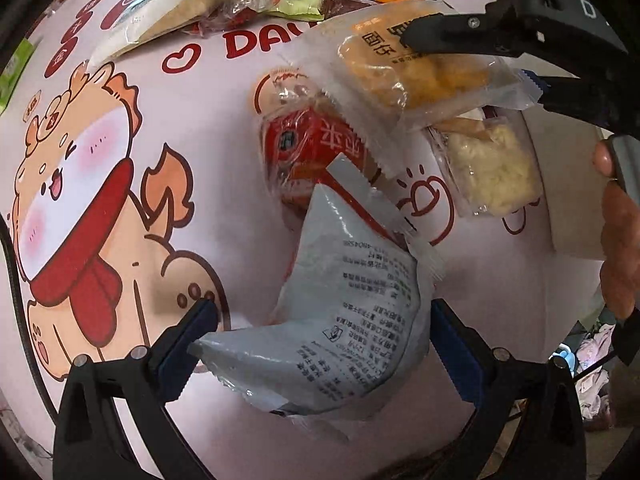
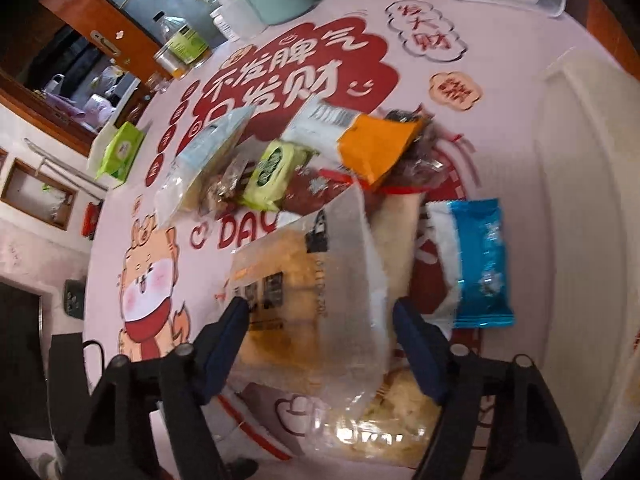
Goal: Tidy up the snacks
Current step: 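Grasp the grey printed bag with left gripper while right gripper grasps clear orange-snack bag, then carry both bags over the white tray and open both grippers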
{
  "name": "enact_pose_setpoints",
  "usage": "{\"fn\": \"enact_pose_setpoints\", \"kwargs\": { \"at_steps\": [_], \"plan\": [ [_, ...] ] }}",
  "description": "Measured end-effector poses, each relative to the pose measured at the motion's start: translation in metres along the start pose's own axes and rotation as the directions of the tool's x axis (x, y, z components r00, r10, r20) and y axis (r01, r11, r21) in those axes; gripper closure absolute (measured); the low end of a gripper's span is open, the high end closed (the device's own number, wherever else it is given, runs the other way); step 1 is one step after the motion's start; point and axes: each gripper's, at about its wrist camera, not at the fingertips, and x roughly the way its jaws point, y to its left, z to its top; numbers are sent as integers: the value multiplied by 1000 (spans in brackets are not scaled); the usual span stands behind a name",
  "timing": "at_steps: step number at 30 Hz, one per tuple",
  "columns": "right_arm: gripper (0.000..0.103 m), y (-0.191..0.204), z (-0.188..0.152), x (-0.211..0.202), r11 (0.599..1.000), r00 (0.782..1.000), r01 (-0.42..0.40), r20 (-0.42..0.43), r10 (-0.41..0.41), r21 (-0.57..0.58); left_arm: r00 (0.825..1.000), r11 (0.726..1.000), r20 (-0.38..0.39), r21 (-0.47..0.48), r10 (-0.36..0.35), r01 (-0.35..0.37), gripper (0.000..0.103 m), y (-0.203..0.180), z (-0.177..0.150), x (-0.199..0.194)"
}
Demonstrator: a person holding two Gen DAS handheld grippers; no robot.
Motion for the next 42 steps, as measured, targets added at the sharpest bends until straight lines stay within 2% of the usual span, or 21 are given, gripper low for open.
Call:
{"fn": "enact_pose_setpoints", "kwargs": {
  "at_steps": [1,2,6,8,10,15,27,35,38,42],
  "plan": [
    [43,1,0,1,1000,1000,-18,-5,18,-6,1000,1000,2,-2,1,-1,4,0,3,-1],
    [46,3,-1,2,999,999,-34,-16,33,-10,1000,1000,8,-4,6,-6,11,-1,3,-2],
    [50,11,-4,2,999,999,-37,-17,36,-39,999,999,42,-30,22,-21,31,-1,9,-13],
    [56,15,-5,-2,998,999,-35,-6,35,-58,997,999,66,-41,33,-30,44,-1,10,-19],
    [59,17,-6,-6,997,1000,-27,0,27,-72,991,995,98,-39,90,-87,47,-4,11,-27],
    [62,20,-11,-17,996,1000,-11,28,14,-89,977,989,159,-70,142,-132,48,-7,17,-49],
    [64,19,-31,-65,993,995,12,102,0,-115,947,990,289,-67,138,-124,49,-10,14,-100],
    [64,11,-45,-119,991,978,31,207,-3,-133,927,994,361,-1,103,-110,49,-53,23,-132],
    [64,2,-49,-145,991,966,45,260,-10,-128,915,994,394,31,82,-103,49,-75,28,-145],
    [64,-16,-54,-183,992,940,63,340,-22,-111,891,991,453,101,37,-93,48,-118,37,-167]
  ]
}}
